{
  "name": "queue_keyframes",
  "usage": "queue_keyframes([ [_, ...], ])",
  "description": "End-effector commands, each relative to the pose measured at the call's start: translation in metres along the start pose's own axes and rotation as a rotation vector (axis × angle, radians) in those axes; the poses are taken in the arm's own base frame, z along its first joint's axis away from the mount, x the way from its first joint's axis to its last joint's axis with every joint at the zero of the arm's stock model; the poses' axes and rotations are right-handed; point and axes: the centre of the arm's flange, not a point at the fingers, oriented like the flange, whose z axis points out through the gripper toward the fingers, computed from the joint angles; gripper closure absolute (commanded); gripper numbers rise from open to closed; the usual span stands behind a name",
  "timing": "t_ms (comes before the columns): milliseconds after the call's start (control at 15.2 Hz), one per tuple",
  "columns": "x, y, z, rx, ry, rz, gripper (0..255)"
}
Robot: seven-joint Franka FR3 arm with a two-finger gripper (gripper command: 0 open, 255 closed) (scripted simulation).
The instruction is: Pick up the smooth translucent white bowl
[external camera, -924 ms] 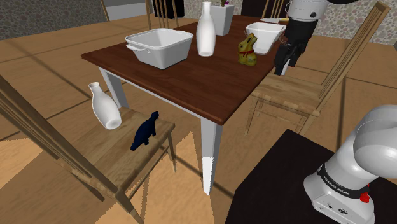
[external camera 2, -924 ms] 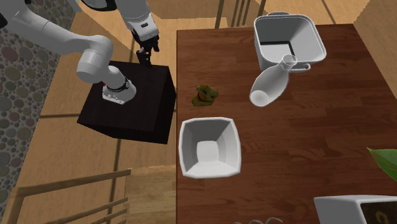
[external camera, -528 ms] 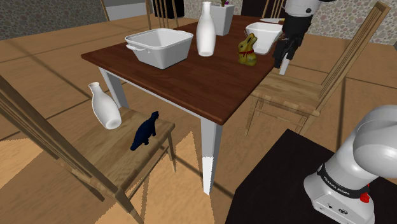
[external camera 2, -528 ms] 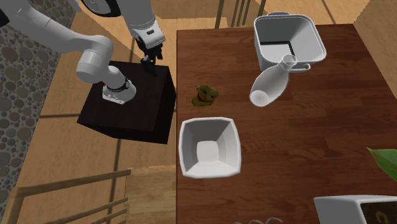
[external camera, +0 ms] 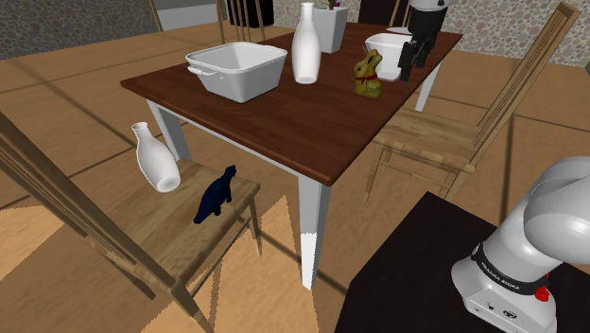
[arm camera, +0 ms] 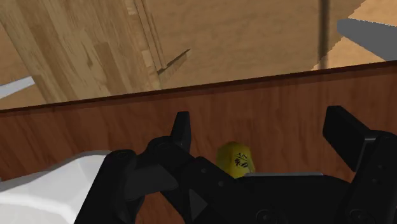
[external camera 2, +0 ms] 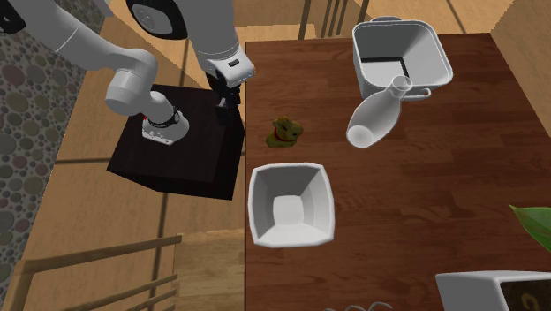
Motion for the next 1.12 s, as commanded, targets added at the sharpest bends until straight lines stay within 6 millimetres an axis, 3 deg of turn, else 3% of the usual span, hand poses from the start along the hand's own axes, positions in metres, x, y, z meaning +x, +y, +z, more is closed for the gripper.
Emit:
queue_keyframes([
  [0, 0.017, 0.019, 0.000, -0.023, 0.002, -0.021, 0],
  [924, 0.140, 0.129, -0.021, -0.172, 0.016, -0.160, 0],
  [1056, 0.141, 0.129, -0.016, -0.174, 0.017, -0.162, 0],
])
